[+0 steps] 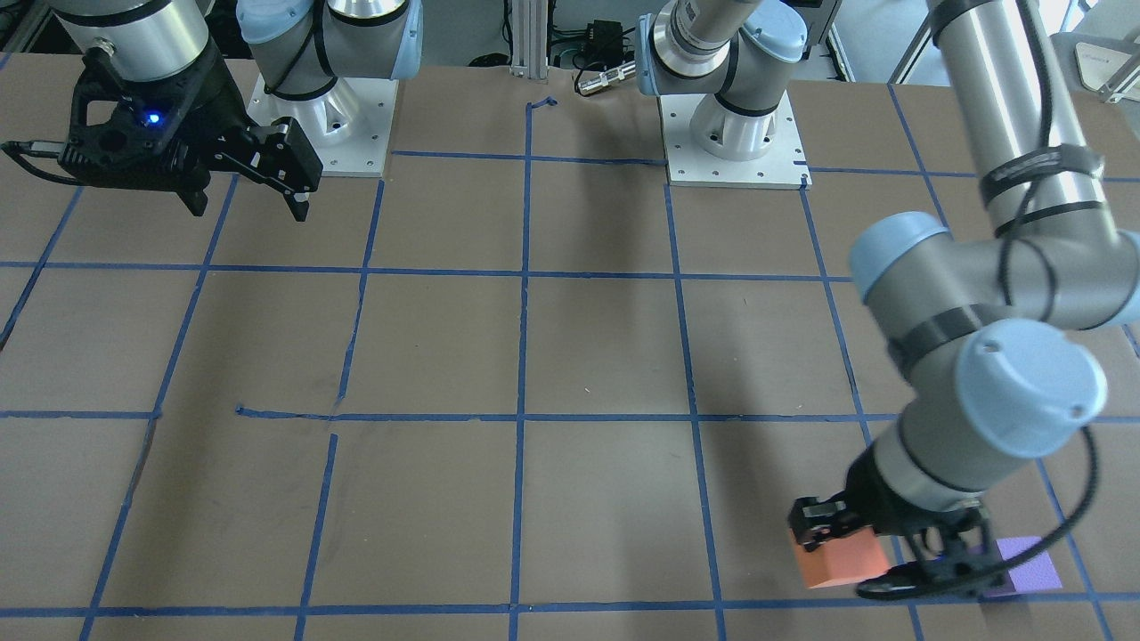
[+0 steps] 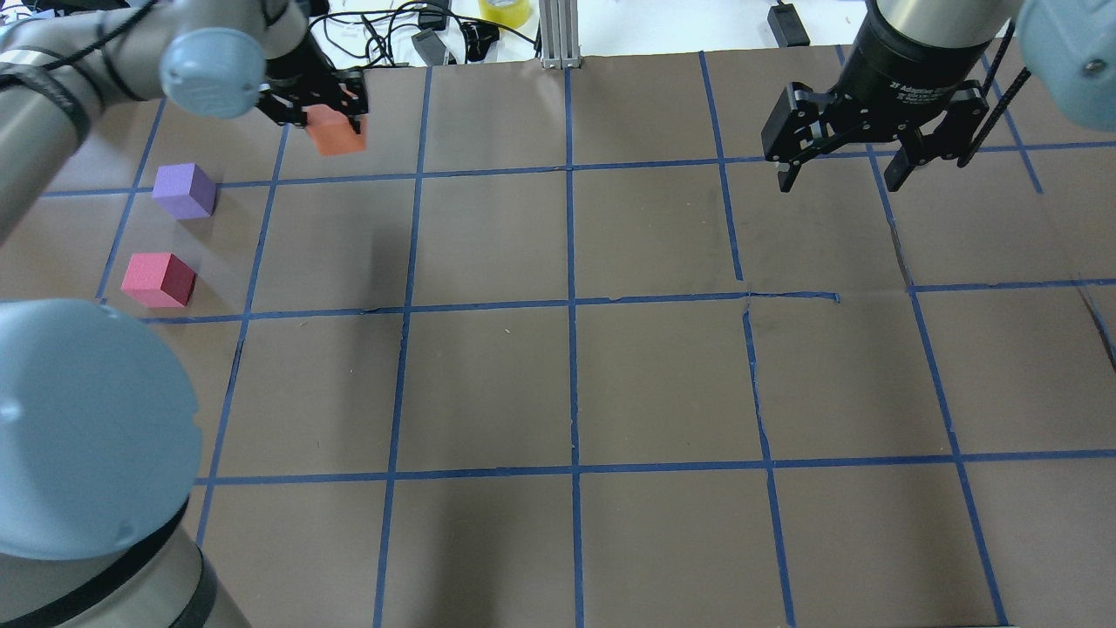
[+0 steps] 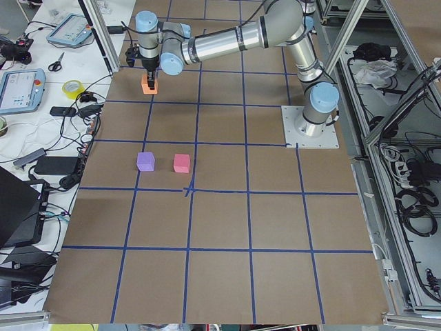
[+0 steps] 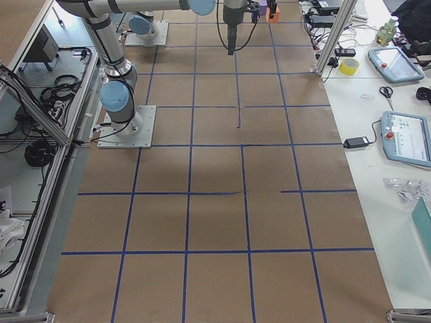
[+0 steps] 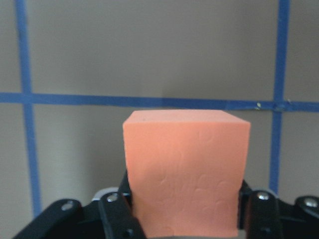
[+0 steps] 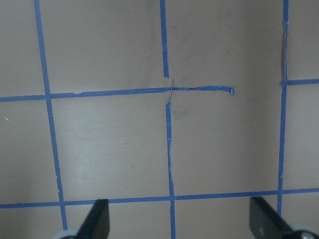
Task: Arrange blocks in a line
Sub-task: 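Carry the orange cube with the left gripper toward the purple and pink cubes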
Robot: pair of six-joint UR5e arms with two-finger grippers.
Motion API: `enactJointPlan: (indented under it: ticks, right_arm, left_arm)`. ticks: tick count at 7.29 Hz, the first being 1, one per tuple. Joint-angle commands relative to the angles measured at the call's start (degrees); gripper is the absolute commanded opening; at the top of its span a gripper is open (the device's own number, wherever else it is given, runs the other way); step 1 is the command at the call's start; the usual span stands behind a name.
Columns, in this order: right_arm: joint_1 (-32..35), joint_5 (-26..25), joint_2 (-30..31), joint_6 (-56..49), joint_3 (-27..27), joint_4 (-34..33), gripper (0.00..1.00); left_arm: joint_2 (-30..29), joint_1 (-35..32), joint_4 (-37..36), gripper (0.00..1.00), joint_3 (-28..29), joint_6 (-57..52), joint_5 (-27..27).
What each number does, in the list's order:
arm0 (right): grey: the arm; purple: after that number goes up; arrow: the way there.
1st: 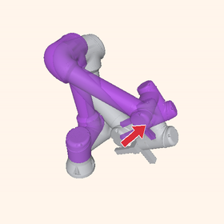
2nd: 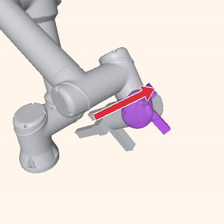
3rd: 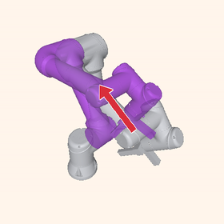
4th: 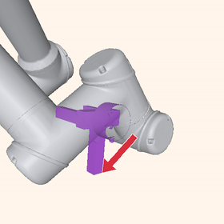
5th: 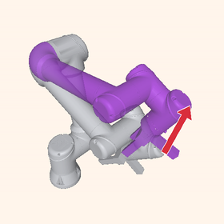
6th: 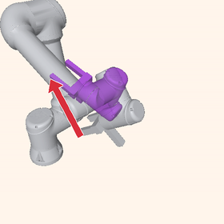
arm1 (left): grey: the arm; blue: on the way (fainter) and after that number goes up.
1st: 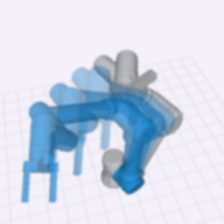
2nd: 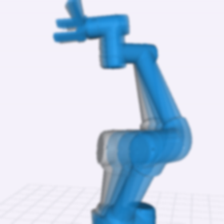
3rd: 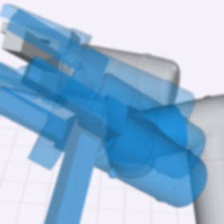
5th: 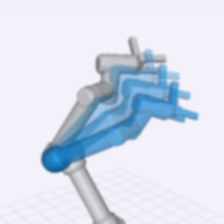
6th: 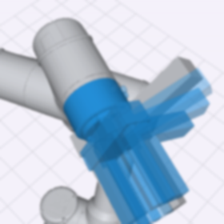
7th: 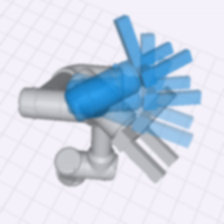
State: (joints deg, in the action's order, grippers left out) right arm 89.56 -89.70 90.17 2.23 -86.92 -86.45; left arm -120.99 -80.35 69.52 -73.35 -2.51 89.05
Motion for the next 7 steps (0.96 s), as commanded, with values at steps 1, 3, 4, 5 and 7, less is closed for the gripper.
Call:
enactJointPlan:
  ticks: [1,3,4,5,7]
  right_arm:
    - [0.0,0.23,-0.17,-0.03,-0.09,-0.38,1.0]
    - [0.0,0.49,-0.17,-0.12,-0.09,-0.39,1.0]
    - [0.0,0.58,-0.17,-0.03,-0.09,-0.47,1.0]
    - [0.0,0.58,-0.17,-0.03,-0.09,-0.74,1.0]
    - [0.0,0.58,-0.17,-0.03,-0.18,-1.35,1.0]
  left_arm:
    - [1.81,10.87,3.25,0.09,-1.61,-10.97,-0.1]
    - [1.64,17.49,2.56,0.04,-4.87,-18.2,-1.33]
    - [-0.1,17.86,1.51,0.03,-4.61,-21.02,-1.25]
    - [-1.17,17.86,0.63,0.02,-4.78,-21.13,-1.33]
    - [-2.4,17.95,0.44,0.01,-3.91,-24.64,-1.07]
